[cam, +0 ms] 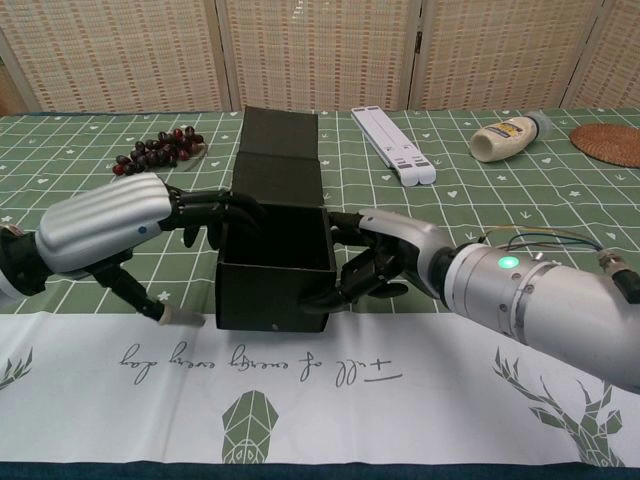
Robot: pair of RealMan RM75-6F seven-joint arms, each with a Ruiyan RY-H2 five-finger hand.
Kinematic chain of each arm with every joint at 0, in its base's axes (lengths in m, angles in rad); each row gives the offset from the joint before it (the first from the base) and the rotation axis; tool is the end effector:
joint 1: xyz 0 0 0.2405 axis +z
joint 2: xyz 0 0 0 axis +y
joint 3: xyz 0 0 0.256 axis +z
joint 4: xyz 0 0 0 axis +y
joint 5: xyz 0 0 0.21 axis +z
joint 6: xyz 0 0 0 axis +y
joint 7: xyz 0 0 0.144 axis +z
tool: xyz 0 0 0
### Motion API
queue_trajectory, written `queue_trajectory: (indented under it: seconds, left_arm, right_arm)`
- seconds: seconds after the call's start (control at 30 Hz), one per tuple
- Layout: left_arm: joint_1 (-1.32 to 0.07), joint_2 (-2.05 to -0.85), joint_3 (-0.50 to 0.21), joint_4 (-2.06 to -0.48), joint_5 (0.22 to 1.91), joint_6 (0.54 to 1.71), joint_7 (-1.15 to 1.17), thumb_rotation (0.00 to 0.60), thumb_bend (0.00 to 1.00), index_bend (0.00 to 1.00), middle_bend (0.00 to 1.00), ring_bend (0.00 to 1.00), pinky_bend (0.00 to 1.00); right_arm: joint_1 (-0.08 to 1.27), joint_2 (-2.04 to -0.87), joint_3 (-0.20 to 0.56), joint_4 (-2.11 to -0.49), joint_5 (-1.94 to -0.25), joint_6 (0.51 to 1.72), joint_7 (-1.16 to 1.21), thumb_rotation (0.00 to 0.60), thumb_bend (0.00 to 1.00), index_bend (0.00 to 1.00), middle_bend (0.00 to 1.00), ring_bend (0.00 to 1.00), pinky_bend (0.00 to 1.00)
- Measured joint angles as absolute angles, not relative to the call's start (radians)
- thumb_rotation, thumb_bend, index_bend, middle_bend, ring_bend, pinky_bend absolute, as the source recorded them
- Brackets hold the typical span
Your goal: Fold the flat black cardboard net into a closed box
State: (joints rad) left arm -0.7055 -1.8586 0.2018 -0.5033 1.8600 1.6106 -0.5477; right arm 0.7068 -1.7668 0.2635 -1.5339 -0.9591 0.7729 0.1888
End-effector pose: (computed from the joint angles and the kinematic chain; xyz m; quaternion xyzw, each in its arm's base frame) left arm -0.1985 0.3111 -0.0302 -0.8052 -0.1655 -0.5340 0.1977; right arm -0.0972 -0.2939 -0.0961 0.5513 -0.7046 0.4176 0.1590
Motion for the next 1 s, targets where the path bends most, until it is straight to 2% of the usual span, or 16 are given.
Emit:
queue_trajectory:
  seconds: [0.2, 0.37, 0.6, 0.77, 1.0]
  left_arm:
    - [-0.702, -1.807, 0.185, -0.594, 1.838, 1.605, -0.586, 0.600, 0.11, 0.09, 0.07, 0.21, 0.52]
    - [-0.699, -1.756, 0.165, -0.659, 1.822, 1.610, -0.592, 0.600, 0.11, 0.05, 0.04, 0.19, 0.52]
    - [-0.689, -1.718, 0.140, -0.730, 1.796, 1.608, -0.611, 0.600, 0.11, 0.03, 0.04, 0.18, 0.52]
    - [-0.681, -1.686, 0.119, -0.825, 1.755, 1.570, -0.662, 0.600, 0.11, 0.03, 0.04, 0.18, 0.52]
    - [-0.670, -1.622, 0.081, -1.013, 1.681, 1.492, -0.725, 0.600, 0.11, 0.02, 0.04, 0.18, 0.52]
  right_arm:
    - [0.709, -1.753, 0.281, -1.522, -0.951, 0.771, 0.195, 0.600, 0.39, 0.11, 0.26, 0.71, 1.00]
    - [0.722, -1.745, 0.284, -1.509, -0.934, 0.755, 0.179, 0.600, 0.38, 0.01, 0.17, 0.71, 1.00]
    - [0.741, -1.765, 0.292, -1.484, -0.918, 0.739, 0.177, 0.600, 0.35, 0.00, 0.07, 0.67, 1.00]
    - [0.746, -1.767, 0.297, -1.487, -0.901, 0.719, 0.189, 0.600, 0.24, 0.00, 0.00, 0.63, 1.00]
    - [0.732, -1.713, 0.287, -1.555, -0.896, 0.717, 0.187, 0.600, 0.04, 0.00, 0.00, 0.59, 1.00]
